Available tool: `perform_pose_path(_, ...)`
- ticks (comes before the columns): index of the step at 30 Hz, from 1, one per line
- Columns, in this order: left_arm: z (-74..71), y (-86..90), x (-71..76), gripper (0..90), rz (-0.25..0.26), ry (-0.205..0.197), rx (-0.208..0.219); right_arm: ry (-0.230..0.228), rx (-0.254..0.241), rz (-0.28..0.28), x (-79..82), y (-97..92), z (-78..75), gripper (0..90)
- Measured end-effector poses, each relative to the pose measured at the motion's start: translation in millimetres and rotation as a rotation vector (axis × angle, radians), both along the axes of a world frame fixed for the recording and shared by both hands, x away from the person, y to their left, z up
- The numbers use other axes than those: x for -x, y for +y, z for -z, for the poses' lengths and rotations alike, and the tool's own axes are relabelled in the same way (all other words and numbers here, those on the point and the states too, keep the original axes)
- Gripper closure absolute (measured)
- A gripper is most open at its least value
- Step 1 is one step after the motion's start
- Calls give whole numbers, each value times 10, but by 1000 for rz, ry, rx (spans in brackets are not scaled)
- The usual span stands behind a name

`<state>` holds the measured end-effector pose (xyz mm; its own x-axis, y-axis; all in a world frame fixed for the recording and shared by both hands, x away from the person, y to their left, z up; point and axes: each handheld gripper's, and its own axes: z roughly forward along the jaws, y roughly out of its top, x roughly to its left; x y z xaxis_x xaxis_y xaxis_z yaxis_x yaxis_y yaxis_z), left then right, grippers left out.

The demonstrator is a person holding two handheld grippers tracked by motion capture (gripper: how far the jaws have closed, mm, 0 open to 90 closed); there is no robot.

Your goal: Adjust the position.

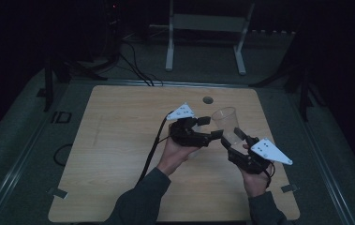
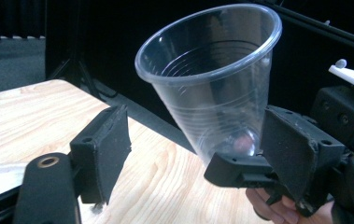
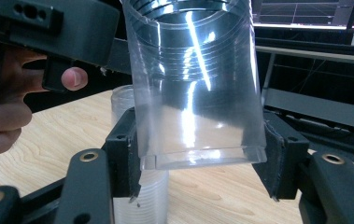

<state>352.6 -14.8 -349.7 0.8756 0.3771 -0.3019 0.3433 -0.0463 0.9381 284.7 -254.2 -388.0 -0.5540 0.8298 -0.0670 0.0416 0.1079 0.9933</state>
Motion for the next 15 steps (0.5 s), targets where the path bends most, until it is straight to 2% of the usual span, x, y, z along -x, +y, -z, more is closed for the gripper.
perform_pose_path(15, -20, -131, -25, 193, 1, 19, 33, -7, -13, 2, 9, 8, 15, 414)
